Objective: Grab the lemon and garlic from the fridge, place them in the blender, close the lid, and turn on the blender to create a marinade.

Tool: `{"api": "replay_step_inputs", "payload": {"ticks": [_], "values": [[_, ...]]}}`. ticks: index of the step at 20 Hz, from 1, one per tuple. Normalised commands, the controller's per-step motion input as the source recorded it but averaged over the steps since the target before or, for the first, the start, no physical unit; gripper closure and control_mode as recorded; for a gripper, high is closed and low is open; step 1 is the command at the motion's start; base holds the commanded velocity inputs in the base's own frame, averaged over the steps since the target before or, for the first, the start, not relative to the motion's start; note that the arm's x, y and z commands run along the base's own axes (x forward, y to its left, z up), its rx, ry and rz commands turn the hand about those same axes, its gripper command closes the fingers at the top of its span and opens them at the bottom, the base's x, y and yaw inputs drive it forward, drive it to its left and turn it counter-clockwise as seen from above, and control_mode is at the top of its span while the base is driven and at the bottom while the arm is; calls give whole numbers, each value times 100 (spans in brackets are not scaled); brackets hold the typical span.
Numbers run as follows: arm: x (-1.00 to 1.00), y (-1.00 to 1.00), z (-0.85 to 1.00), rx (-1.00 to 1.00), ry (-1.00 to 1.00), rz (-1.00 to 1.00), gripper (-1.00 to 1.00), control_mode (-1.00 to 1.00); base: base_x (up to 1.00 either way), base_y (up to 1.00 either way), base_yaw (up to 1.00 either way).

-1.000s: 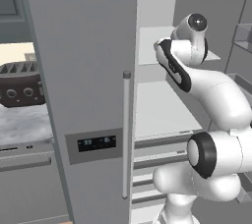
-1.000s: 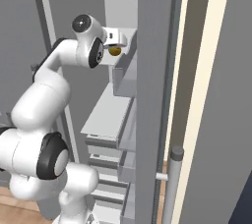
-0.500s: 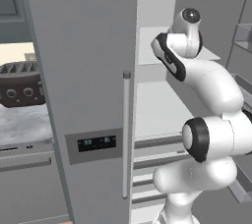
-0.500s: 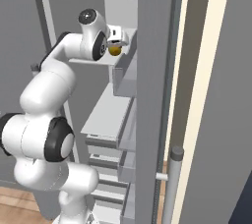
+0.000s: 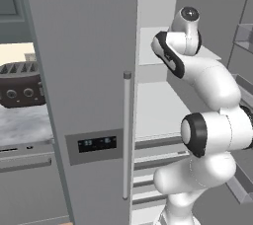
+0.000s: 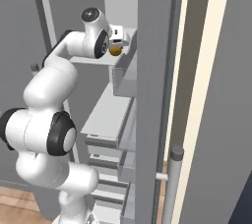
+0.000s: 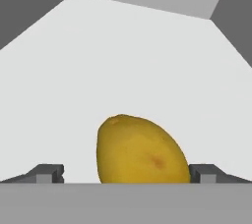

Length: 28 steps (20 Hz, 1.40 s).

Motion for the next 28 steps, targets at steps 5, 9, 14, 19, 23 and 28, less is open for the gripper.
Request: {"api": "replay_step_inputs", "payload": {"ticks": [5,9,14,19,23,28], "values": [[6,-4,-22,-2,0,3,-100,-100,0,0,0],[0,-13,-20,0,0,3,-100,-100,0,0,0],[0,-6,-21,0,0,3,-100,-100,0,0,0],[0,1,-11,-1,0,1,100,-100,0,0,0],[0,22,0,0,0,1,100,-100,0,0,0],[-40,29,12,0,-8,0,100,-100,0,0,0]]}}
